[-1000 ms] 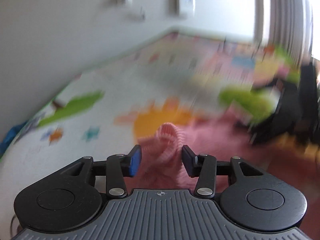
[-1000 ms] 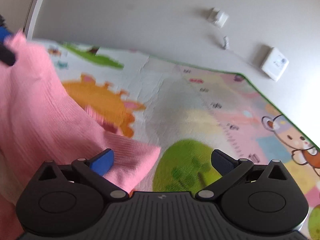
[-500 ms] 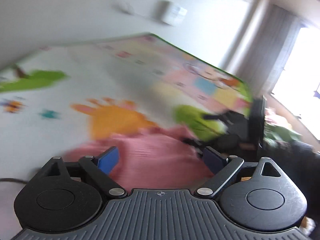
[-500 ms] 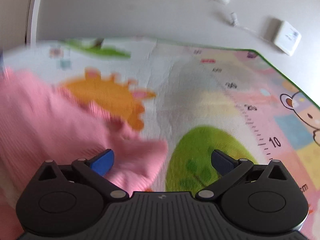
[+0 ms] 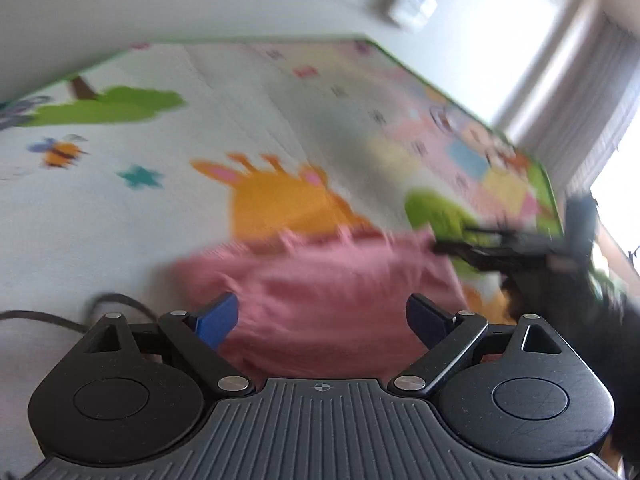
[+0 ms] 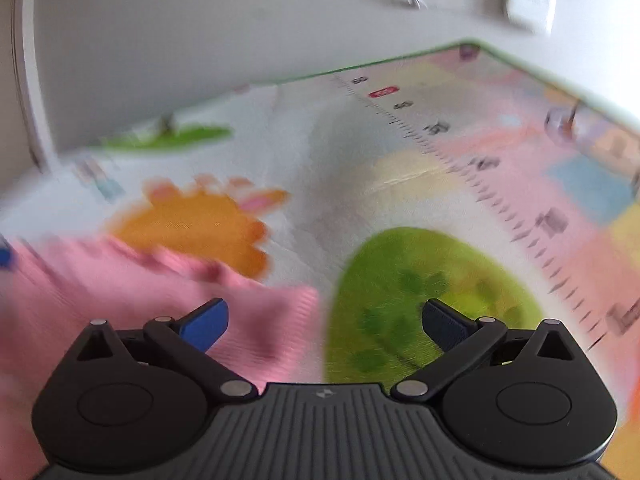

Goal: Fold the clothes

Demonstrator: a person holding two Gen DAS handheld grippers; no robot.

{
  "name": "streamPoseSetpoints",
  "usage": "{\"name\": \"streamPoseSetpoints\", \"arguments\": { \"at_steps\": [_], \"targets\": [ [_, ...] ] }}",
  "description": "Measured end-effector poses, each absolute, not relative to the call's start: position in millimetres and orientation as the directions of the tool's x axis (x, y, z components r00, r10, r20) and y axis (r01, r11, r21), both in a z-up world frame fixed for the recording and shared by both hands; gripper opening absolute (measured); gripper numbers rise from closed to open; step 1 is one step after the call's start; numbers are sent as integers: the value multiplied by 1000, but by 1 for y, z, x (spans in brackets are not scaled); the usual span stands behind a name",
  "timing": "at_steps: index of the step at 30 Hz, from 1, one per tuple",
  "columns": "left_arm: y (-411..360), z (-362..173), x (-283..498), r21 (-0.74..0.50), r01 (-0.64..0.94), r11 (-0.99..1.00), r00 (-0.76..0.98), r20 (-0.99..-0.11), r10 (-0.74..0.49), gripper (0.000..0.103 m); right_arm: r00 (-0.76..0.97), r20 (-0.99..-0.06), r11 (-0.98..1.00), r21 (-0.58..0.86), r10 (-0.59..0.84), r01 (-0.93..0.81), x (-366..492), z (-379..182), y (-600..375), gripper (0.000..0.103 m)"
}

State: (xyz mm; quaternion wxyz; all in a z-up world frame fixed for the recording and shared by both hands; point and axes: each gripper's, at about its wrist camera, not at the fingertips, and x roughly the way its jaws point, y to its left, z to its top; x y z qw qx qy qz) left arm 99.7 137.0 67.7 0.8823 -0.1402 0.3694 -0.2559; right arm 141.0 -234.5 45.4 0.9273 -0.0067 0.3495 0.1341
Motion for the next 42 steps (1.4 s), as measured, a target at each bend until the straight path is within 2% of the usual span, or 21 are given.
{"name": "streamPoseSetpoints", "arguments": {
  "at_steps": [1,5,8,10,13,16,17,22,26,28,31,34,36,38,42],
  "targets": [
    [143,70,102,-443,315,840,610,-584,-536,95,693,-655,953,173,301,-250,143,48,-243,103],
    [151,54,117,-430,194,882,600,-659,-453,95,627,-679,923,314,383,-224,151,41,-251,103],
    [149,43,120,-466,162,870,577,-670,-467,95,667,-668,943,213,330,-254,139,36,-232,103],
    [141,45,117,-417,200,886,602,-661,-447,95,689,-644,937,136,331,-322,126,40,-215,103],
    [123,49,112,-240,262,935,654,-668,-355,95,708,-613,898,4,350,-441,102,48,-188,103],
    [107,39,108,-35,289,957,672,-704,-229,96,724,-645,837,-237,243,-492,87,34,-158,103],
    [106,34,106,-4,299,954,669,-712,-212,97,733,-650,816,-304,200,-491,85,24,-153,103],
    [113,42,85,-43,317,947,683,-683,-260,96,732,-656,850,-267,185,-454,84,25,-164,103],
    [114,64,57,-139,459,878,648,-623,-437,97,748,-628,825,-294,213,-482,54,41,-163,103],
    [100,62,43,-69,513,855,628,-649,-429,98,720,-651,791,-300,239,-533,35,42,-155,103],
    [77,46,24,108,547,830,636,-698,-329,98,713,-675,701,-414,191,-581,7,26,-135,103],
    [63,27,9,274,535,799,679,-702,-214,99,758,-639,683,-496,132,-537,-8,14,-130,103],
    [67,28,6,310,515,799,700,-691,-182,100,787,-615,715,-531,44,-455,-7,12,-137,103],
    [73,28,5,375,450,811,735,-671,-98,100,807,-589,739,-563,-44,-371,-7,11,-144,103],
    [88,32,-2,344,389,855,745,-663,-72,99,817,-569,777,-557,-98,-294,-20,13,-156,103]
  ]
}}
